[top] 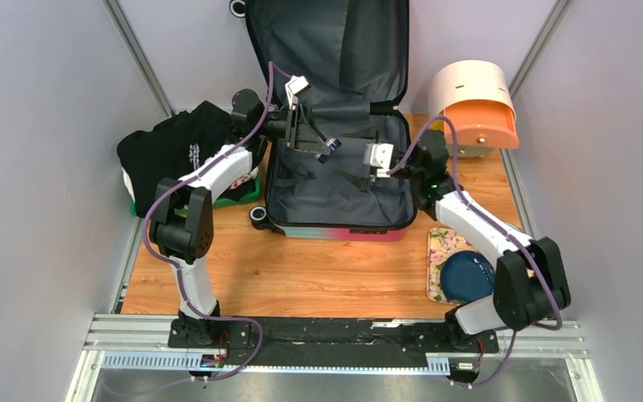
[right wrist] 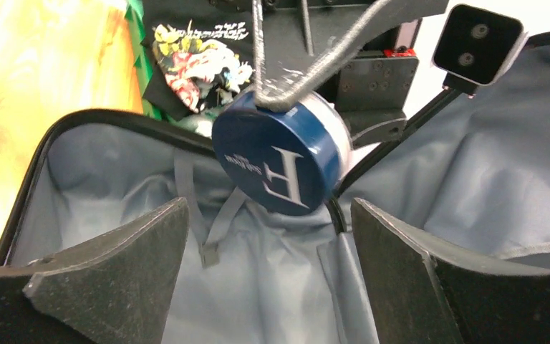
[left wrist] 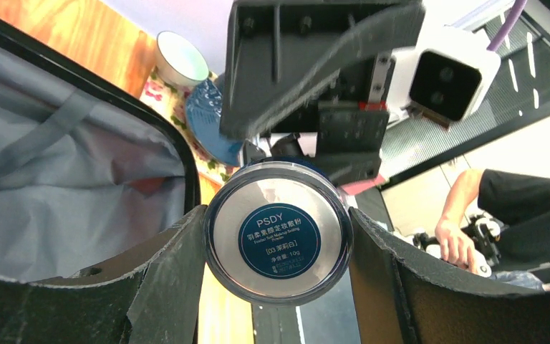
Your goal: Open, take out, and arrange the luggage
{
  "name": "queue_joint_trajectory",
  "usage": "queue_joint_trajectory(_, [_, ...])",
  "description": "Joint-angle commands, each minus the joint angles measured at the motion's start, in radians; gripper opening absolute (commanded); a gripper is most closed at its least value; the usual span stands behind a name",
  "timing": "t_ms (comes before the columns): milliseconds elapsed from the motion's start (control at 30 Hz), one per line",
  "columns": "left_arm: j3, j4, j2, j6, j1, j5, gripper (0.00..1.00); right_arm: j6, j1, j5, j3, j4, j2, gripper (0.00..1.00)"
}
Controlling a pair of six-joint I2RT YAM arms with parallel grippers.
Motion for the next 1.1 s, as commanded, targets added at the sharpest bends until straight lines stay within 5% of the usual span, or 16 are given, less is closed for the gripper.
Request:
queue_joint_trajectory(0, [-0.01,0.031,-0.045,0.034,-0.009,0.109,0.03,-0.25,-0.087,-0.17,0.136,-0.499,-0.107,0.89])
queue_joint_trajectory(67, [-0.032,0.033,-0.048,0.038,-0.019,0.128,0.03,-0.342,-0.104,-0.203,0.208,-0.688,-0.108,0.89])
queue_joint_trajectory(300, [-0.043,0.04,-0.038,0.032,-0.066,0.177,0.03,-0.392,-0.092,-0.286,0.334,-0.875,-0.052,0.86])
queue_joint_trajectory(467, [-0.043,0.042,-0.042,0.038,-0.079,0.188,0.03,-0.58,-0.065,-0.327,0.432,-1.138,0.01,0.83])
queue_joint_trajectory(733, [-0.076,0.04,-0.064,0.048,-0.085,0.189,0.06,-0.602,-0.045,-0.33,0.494,-1.188,0.053,0.75])
queue_joint_trajectory(933, [-0.09,0.039,-0.07,0.049,-0.087,0.185,0.07,-0.658,-0.042,-0.341,0.529,-1.251,0.076,0.55])
queue_joint_trajectory(1067, [-0.092,0.047,-0.071,0.049,-0.095,0.185,0.07,-0.738,-0.042,-0.341,0.575,-1.355,0.105,0.51])
